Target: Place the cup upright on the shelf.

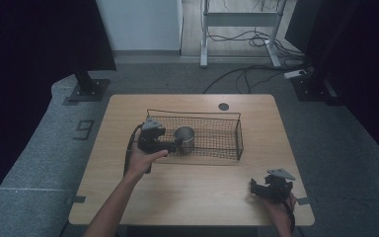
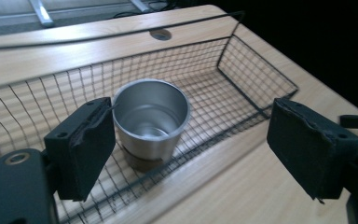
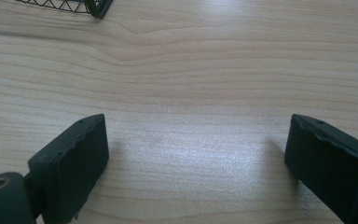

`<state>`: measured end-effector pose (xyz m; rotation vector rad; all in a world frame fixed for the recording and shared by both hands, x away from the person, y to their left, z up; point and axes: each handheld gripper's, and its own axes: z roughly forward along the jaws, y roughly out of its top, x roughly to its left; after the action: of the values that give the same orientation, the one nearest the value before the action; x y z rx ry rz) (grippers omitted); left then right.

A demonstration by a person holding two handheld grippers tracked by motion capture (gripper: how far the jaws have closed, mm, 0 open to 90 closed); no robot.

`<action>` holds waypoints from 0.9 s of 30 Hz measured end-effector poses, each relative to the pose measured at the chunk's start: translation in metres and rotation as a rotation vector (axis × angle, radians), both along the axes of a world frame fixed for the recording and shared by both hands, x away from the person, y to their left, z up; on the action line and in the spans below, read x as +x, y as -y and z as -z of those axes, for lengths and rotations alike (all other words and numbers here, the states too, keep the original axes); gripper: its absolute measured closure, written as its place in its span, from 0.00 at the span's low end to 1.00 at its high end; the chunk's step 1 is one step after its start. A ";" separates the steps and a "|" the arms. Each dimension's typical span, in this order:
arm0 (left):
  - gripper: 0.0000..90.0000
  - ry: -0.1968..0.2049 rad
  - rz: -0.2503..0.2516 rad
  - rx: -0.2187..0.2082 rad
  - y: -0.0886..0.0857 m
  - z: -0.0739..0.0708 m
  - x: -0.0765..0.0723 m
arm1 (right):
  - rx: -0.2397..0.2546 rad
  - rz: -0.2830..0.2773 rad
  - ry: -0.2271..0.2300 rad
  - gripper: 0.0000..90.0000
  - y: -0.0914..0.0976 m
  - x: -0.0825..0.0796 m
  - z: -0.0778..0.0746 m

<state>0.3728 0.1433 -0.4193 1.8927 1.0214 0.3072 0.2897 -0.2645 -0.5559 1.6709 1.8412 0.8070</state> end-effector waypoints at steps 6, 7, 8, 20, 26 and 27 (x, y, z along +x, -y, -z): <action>0.18 0.011 0.016 0.007 -0.005 0.014 -0.020 | 0.001 0.001 0.000 0.07 0.000 0.000 0.000; 0.18 0.010 0.026 0.005 -0.006 0.017 -0.024 | 0.001 0.000 0.000 0.07 0.000 0.000 0.000; 0.18 0.011 0.030 0.008 -0.007 0.019 -0.027 | 0.001 0.000 0.000 0.07 0.000 0.000 0.000; 0.18 -0.007 0.051 0.015 -0.024 0.059 -0.073 | 0.000 0.001 0.002 0.07 0.000 0.000 0.000; 0.18 -0.039 0.046 0.047 -0.031 0.082 -0.085 | 0.000 0.003 0.002 0.08 0.000 0.000 0.000; 0.18 -0.040 0.040 0.052 -0.032 0.084 -0.085 | 0.000 0.003 0.002 0.08 0.000 0.000 0.000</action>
<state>0.2876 0.1757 -0.5032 1.9709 1.0095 0.2761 0.2894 -0.2645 -0.5559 1.6719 1.8364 0.8069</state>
